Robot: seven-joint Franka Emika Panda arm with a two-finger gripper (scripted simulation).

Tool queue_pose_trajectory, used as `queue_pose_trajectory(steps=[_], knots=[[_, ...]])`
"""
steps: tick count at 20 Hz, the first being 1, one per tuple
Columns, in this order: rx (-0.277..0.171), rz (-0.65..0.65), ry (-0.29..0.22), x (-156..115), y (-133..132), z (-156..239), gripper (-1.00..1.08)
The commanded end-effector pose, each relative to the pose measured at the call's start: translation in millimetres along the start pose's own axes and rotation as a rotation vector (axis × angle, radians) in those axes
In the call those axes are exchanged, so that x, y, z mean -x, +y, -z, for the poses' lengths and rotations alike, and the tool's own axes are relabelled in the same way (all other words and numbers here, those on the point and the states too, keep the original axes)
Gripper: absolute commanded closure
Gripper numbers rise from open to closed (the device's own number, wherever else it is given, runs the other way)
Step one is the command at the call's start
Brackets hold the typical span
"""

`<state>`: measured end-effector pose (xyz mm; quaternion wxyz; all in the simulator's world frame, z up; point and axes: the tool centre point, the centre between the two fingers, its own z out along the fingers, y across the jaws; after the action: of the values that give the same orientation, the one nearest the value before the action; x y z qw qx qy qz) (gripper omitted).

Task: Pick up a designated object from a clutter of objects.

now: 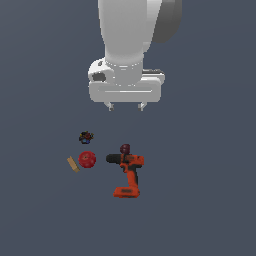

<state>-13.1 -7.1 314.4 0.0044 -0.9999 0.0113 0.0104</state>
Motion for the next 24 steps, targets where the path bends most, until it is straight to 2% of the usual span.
queue_pose_trajectory(steps=[1, 9, 14, 24], knots=[[0.000, 0.000, 0.000, 0, 0, 0, -0.92], [0.023, -0.052, 0.028, -5, 27, 9, -0.92], [0.022, -0.050, 0.028, -6, 27, 8, -0.92], [0.012, -0.022, 0.026, -26, 52, -28, -0.92]])
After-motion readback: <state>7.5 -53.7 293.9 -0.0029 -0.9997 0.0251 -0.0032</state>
